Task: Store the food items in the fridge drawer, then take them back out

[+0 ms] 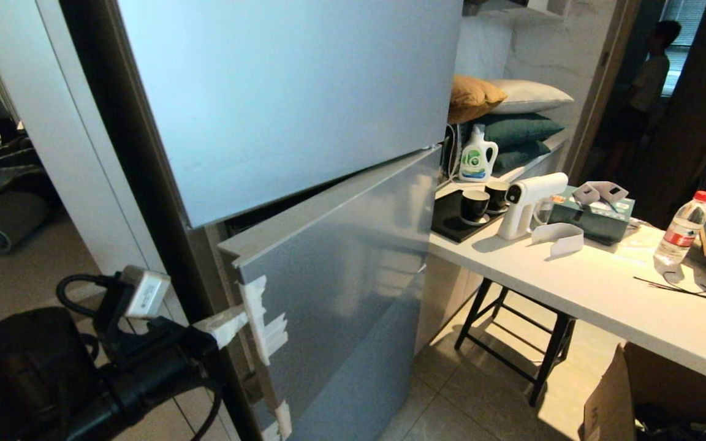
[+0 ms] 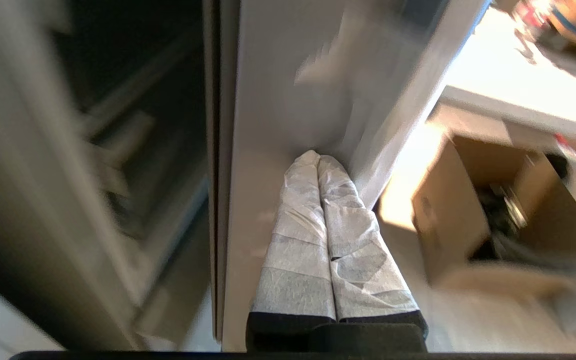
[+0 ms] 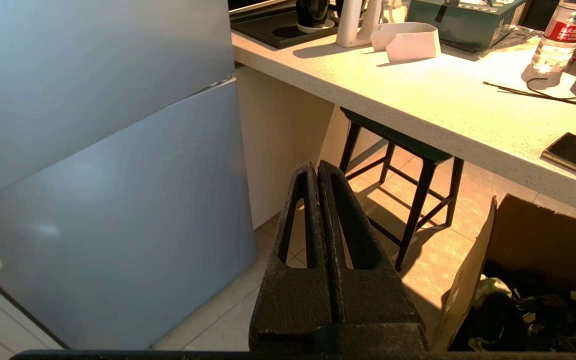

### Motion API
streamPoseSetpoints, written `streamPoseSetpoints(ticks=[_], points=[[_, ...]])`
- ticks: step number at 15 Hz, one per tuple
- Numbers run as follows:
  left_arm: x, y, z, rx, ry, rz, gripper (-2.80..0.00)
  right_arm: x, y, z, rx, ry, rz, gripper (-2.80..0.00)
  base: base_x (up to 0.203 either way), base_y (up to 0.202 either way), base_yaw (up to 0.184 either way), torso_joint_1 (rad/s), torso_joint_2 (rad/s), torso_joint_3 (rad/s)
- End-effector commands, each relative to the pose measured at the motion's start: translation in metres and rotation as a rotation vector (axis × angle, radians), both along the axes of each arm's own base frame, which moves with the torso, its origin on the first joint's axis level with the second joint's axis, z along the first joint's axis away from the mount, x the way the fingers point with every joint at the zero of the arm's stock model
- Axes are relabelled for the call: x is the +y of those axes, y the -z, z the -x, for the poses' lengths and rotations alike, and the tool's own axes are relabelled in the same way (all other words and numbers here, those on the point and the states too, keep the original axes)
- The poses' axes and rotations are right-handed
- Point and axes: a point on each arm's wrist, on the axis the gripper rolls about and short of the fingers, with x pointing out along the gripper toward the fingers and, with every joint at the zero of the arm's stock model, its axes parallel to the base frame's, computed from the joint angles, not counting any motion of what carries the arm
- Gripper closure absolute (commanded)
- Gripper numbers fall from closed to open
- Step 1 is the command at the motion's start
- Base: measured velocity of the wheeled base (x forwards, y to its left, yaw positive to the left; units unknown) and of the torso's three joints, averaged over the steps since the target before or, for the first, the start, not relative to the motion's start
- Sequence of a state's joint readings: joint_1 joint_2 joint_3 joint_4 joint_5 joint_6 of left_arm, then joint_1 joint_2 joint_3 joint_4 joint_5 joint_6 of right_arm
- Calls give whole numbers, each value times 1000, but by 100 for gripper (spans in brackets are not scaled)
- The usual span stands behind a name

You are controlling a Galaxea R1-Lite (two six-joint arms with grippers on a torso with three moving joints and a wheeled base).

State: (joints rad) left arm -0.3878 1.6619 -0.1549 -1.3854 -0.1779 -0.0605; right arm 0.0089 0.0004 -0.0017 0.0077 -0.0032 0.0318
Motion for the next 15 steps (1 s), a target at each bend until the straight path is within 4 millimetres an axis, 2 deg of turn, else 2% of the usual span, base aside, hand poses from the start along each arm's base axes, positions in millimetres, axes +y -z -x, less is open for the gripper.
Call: streamPoseSetpoints(ticks=[1,8,15], points=[[-3,-2,11,-10,29,4,0,0,0,0,0,0,0,0,0,0,0,0,0,0],[-24,-3,28,-12,182,7,0,0,0,0,1,0,0,0,0,0,0,0,0,0],[-61,1,57,-5,401,-13,0,0,0,0,0,0,0,0,0,0,0,0,0,0]])
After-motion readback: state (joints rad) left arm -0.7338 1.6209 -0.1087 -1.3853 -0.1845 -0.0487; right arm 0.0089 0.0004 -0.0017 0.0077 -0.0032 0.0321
